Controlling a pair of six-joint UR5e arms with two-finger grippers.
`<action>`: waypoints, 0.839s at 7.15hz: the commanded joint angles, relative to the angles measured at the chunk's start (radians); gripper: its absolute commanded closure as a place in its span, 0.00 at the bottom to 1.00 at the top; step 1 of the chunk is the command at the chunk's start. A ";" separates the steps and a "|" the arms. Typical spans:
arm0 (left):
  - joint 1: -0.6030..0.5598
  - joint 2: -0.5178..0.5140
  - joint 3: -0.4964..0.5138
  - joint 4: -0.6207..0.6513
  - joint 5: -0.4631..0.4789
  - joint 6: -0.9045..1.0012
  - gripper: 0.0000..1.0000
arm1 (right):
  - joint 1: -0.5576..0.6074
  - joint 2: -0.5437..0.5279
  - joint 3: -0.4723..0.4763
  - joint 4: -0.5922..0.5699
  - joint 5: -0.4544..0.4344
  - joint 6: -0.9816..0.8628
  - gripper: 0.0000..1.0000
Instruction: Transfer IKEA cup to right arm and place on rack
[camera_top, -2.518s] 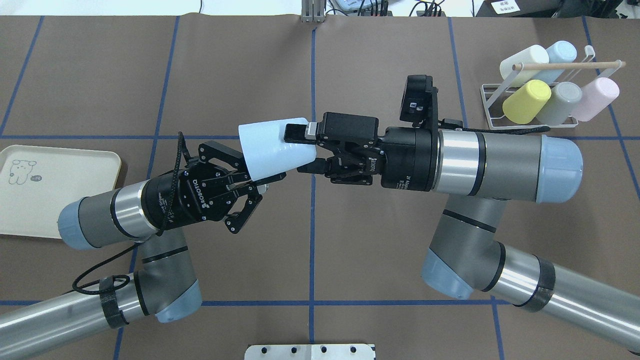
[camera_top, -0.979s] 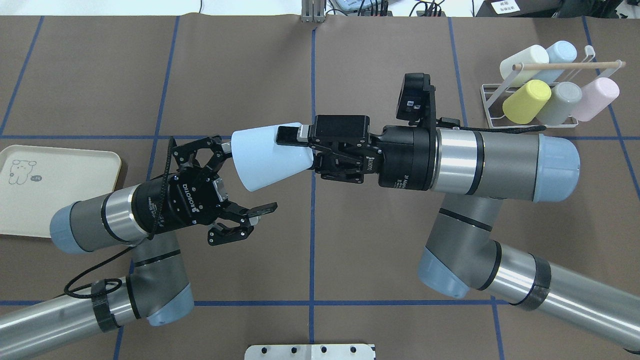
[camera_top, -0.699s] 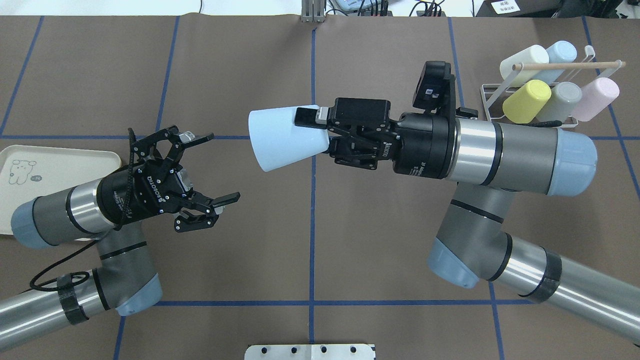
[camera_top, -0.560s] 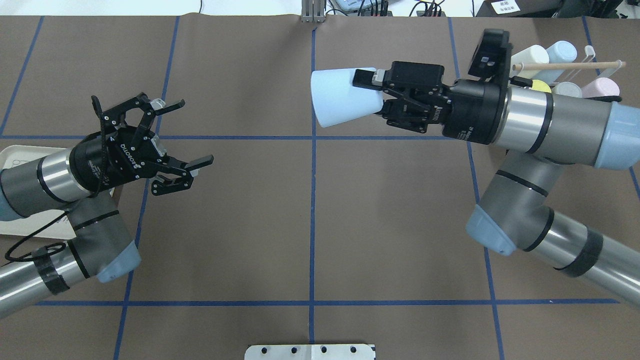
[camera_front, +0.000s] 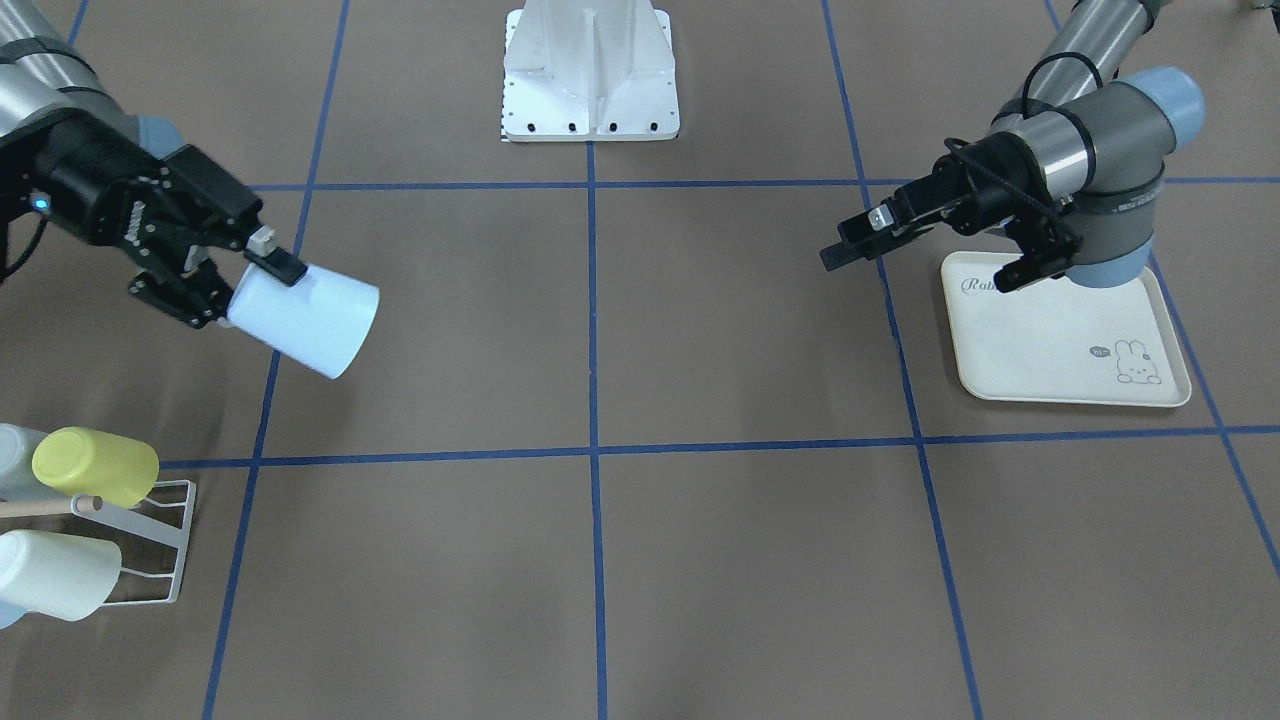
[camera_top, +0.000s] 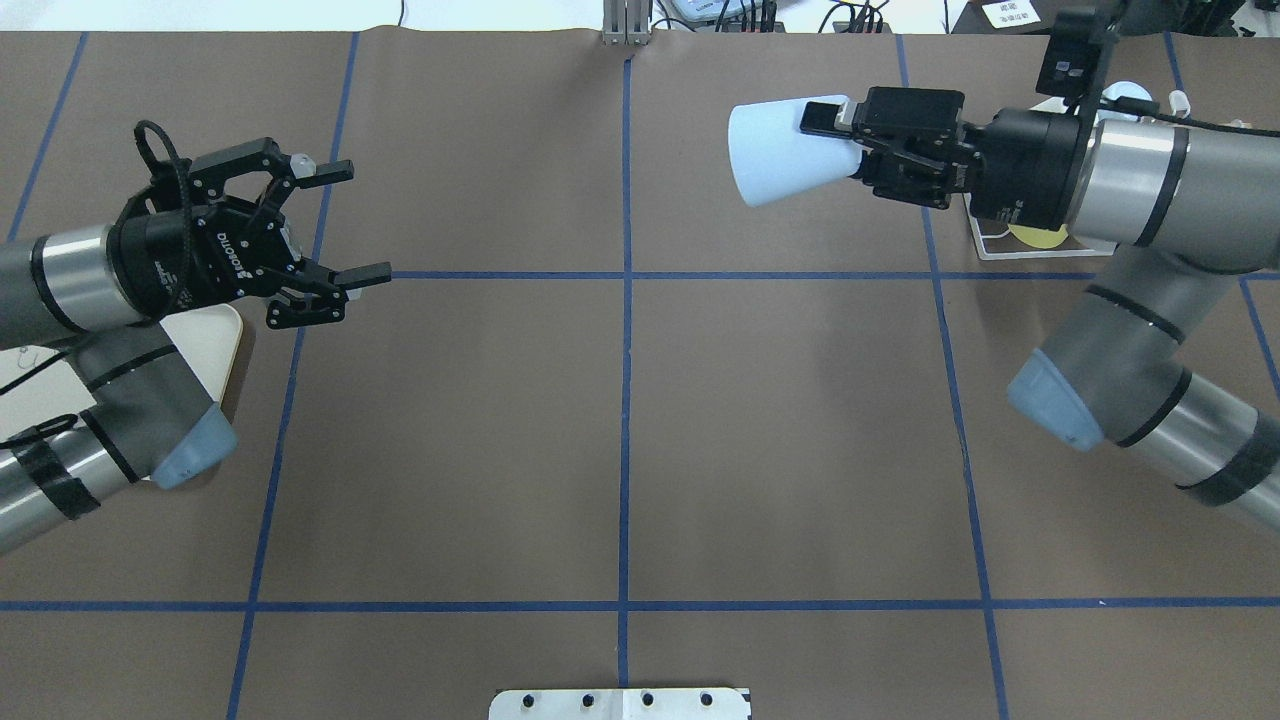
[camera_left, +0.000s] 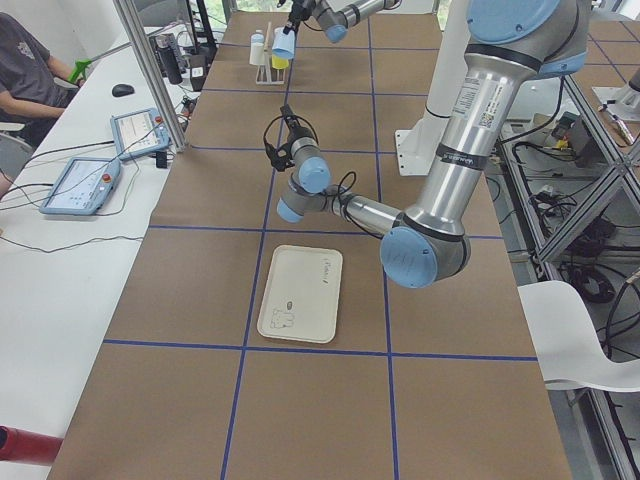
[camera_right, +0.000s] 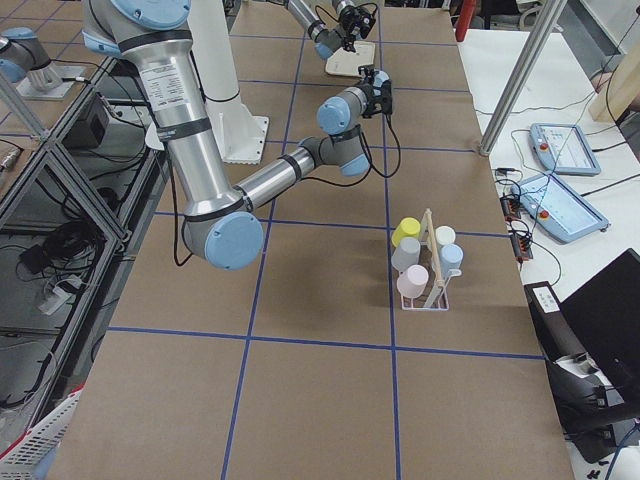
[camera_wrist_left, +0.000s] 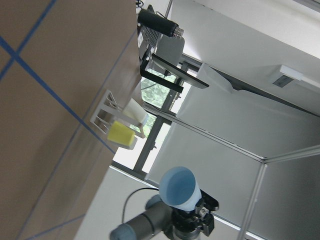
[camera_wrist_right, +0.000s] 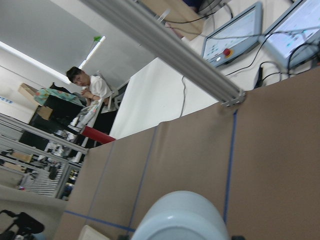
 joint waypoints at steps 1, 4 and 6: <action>-0.091 0.001 -0.003 0.261 -0.113 0.274 0.00 | 0.154 0.001 -0.017 -0.252 0.133 -0.266 0.71; -0.155 0.006 -0.003 0.571 -0.147 0.707 0.00 | 0.278 0.003 -0.061 -0.600 0.137 -0.726 0.71; -0.216 0.023 -0.003 0.753 -0.139 0.978 0.00 | 0.338 0.029 -0.195 -0.630 0.147 -0.851 0.71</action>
